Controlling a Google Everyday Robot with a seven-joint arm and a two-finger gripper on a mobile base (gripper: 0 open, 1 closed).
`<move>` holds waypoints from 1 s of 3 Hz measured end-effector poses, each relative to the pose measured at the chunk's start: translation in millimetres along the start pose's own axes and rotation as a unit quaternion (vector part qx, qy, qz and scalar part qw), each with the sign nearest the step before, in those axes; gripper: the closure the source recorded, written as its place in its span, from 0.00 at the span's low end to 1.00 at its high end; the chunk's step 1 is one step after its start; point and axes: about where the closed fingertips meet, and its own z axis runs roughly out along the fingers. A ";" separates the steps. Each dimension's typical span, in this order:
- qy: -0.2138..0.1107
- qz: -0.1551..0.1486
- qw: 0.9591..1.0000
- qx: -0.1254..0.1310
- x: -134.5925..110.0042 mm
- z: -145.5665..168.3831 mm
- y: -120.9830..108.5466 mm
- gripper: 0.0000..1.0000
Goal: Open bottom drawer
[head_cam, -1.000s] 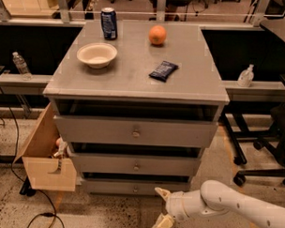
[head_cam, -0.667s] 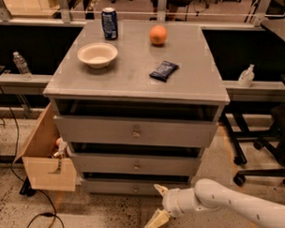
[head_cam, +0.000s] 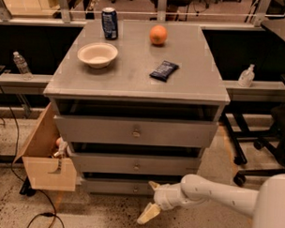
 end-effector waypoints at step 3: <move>-0.006 0.023 0.998 0.053 16.0 57.9 -41.1 0.00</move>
Offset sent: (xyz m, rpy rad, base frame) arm 0.0443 0.0243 -0.0645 -0.0267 -0.0378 -0.1349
